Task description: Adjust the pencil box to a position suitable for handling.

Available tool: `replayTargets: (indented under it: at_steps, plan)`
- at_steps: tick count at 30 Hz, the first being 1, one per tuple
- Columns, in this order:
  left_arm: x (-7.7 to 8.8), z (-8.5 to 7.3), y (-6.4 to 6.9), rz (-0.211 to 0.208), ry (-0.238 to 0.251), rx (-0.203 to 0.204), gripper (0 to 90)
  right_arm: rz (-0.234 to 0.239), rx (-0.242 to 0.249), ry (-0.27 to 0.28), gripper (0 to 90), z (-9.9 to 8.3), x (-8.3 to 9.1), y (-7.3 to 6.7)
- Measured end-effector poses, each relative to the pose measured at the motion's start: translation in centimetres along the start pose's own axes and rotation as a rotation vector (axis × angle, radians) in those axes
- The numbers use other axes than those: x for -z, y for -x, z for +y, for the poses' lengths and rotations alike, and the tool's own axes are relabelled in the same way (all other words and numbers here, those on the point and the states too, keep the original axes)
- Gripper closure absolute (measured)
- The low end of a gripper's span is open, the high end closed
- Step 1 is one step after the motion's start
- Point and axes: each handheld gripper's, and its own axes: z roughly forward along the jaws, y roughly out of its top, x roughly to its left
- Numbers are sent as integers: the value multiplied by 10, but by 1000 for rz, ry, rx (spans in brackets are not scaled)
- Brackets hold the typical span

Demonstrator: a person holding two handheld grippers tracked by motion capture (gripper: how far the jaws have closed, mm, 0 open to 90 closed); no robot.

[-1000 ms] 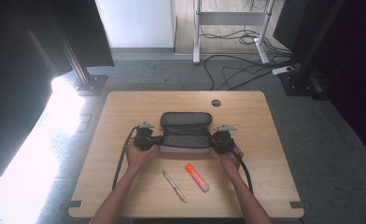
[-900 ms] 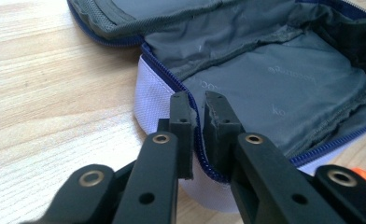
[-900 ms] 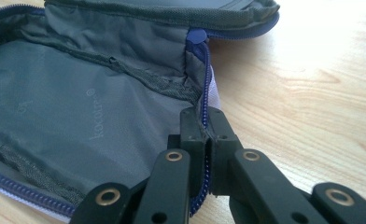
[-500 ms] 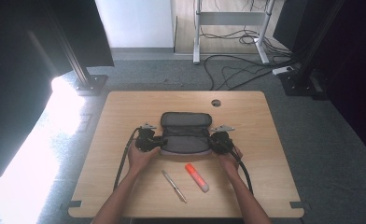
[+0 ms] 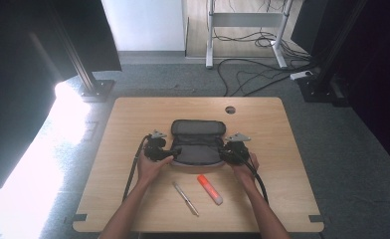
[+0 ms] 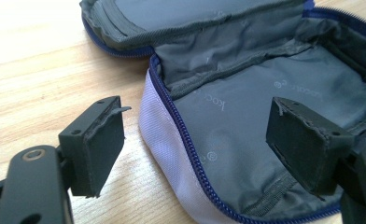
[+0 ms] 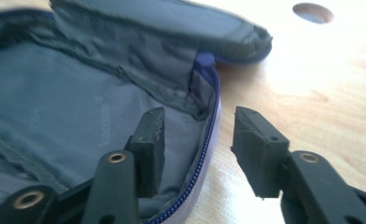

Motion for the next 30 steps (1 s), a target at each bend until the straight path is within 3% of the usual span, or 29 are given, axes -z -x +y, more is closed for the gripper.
replayTargets:
  at_steps: [3, 11, 16, 21, 24, 30]
  plan:
    - [7, 2, -1, 0, 21, 7, 224, 40, -12, 19, 458, 0, 6, 2]
    - [21, 1, 1, -30, 28, 12, 278, 90, -46, 61, 399, -5, 21, 7]
    - [38, 1, 3, -35, 28, -27, 286, 112, -65, 81, 383, -7, 34, 8]
    - [60, -6, 0, -39, 39, -43, 291, 102, -51, 99, 362, -16, 49, 7]
    - [70, -15, 0, -50, 52, -31, 291, 102, -56, 114, 360, -21, 59, 8]
    - [79, -33, 3, -81, 51, -18, 291, 91, -49, 136, 373, -32, 72, 8]
